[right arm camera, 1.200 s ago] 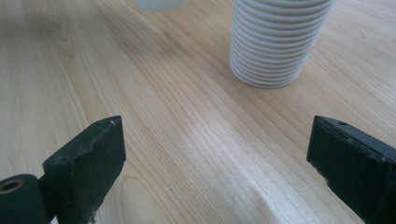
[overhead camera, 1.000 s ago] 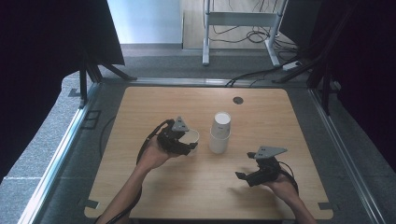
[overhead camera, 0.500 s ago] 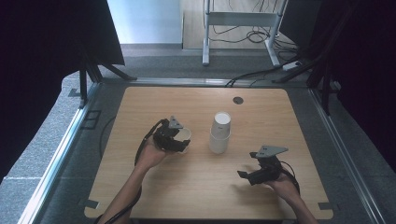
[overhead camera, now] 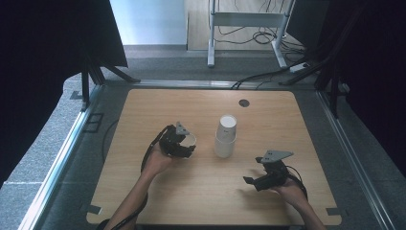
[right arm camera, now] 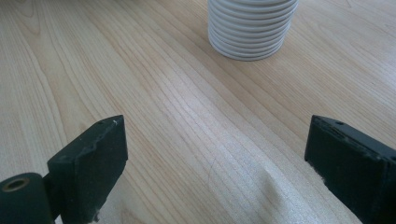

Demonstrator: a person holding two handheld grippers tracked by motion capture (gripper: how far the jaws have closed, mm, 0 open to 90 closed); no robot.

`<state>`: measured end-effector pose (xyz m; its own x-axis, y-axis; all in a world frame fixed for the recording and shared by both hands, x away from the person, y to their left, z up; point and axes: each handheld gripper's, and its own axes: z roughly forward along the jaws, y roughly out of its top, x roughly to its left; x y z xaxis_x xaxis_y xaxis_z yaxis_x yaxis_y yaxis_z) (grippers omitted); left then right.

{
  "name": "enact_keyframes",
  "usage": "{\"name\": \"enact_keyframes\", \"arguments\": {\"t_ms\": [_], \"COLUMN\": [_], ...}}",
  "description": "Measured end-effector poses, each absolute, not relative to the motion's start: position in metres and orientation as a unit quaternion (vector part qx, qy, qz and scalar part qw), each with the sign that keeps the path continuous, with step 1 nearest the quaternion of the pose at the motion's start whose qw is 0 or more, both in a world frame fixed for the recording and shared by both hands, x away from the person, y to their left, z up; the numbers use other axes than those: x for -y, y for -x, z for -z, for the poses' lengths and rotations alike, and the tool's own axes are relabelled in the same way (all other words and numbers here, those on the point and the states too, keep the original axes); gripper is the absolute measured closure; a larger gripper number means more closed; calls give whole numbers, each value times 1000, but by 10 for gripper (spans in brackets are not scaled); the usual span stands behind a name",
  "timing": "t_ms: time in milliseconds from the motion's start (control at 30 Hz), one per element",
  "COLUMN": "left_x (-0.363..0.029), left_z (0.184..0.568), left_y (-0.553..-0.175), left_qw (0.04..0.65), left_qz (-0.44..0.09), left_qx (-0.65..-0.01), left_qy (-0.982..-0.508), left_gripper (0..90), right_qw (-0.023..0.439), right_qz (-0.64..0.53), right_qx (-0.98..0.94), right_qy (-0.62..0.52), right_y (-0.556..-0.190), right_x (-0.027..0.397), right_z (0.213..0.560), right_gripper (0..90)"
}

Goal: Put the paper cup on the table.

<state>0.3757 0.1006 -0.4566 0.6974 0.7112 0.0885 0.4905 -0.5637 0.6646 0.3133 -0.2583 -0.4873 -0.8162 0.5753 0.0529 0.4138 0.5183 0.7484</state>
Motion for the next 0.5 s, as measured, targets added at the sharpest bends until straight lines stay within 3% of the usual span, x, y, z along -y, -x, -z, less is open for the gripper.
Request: {"name": "enact_keyframes", "arguments": {"t_ms": [500], "left_x": [-102], "left_z": [453], "left_y": [-376], "left_qw": [326], "left_qz": [-164], "left_qx": [-354], "left_qy": [-861], "left_gripper": [137], "right_qw": [100], "right_qz": [-396], "right_qx": [-868], "right_qy": [-283], "right_y": [-313], "right_x": [257], "right_z": [488], "right_gripper": [61]}}
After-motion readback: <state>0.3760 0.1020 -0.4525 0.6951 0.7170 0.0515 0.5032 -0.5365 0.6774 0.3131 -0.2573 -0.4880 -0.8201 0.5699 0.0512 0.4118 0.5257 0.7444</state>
